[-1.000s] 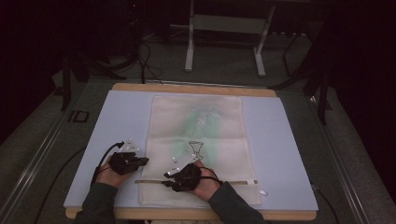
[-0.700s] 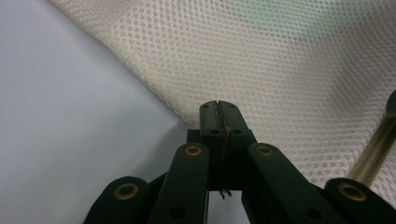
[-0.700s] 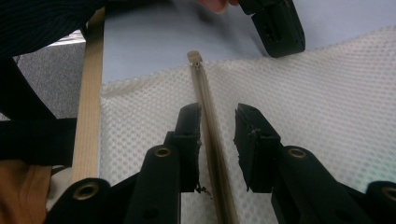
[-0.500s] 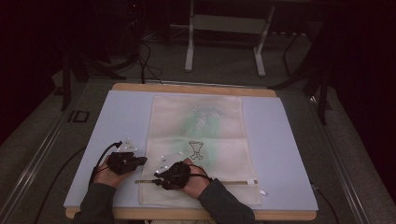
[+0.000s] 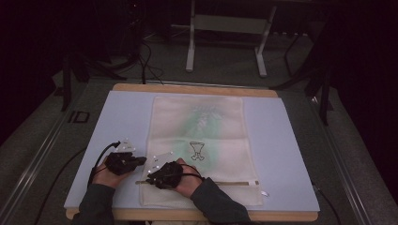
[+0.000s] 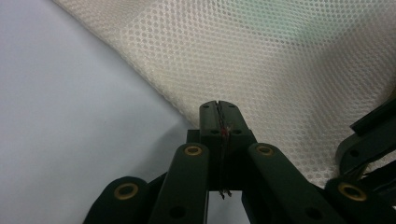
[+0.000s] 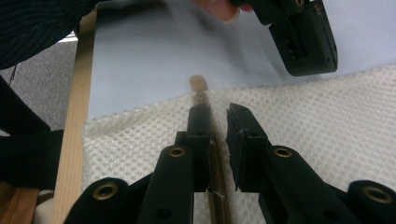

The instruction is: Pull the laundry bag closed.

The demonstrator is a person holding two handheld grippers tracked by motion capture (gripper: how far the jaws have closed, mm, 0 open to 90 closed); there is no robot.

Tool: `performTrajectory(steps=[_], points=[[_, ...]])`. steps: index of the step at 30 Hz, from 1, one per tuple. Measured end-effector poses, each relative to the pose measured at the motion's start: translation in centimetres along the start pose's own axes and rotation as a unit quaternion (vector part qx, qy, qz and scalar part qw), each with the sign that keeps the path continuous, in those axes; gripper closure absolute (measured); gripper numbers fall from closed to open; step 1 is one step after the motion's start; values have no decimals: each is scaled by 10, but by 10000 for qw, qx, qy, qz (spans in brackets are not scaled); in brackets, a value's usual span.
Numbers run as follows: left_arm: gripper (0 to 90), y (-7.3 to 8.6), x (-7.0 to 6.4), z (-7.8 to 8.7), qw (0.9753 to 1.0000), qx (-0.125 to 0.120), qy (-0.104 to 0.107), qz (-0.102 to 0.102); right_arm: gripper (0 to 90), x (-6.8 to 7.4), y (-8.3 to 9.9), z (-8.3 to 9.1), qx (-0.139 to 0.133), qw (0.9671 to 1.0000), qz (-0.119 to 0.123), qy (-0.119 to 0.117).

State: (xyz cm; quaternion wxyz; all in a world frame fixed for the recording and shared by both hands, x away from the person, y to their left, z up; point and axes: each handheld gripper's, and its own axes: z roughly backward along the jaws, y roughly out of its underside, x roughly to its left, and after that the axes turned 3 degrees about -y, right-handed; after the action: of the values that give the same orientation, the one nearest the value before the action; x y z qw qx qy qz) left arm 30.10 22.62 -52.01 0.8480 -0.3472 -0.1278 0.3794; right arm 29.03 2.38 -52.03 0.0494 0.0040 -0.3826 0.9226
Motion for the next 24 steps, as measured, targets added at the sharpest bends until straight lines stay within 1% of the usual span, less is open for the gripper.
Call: performTrajectory(steps=[5,11,14,20,24], points=[[894,0,0,1,10000,-22,-6,19,810,0,-3,-3,-35,10000,2,4],[894,0,1,1,10000,-12,1,15,799,2,-9,-9,-70,9999,32,-77],[894,0,1,1,10000,-12,5,23,797,4,-13,-13,-37,9999,74,-109],[894,1,2,2,10000,-17,-2,48,793,5,-17,-24,30,9998,59,-163],[892,1,2,2,10000,-14,1,57,792,5,-19,-27,52,9998,65,-160]])
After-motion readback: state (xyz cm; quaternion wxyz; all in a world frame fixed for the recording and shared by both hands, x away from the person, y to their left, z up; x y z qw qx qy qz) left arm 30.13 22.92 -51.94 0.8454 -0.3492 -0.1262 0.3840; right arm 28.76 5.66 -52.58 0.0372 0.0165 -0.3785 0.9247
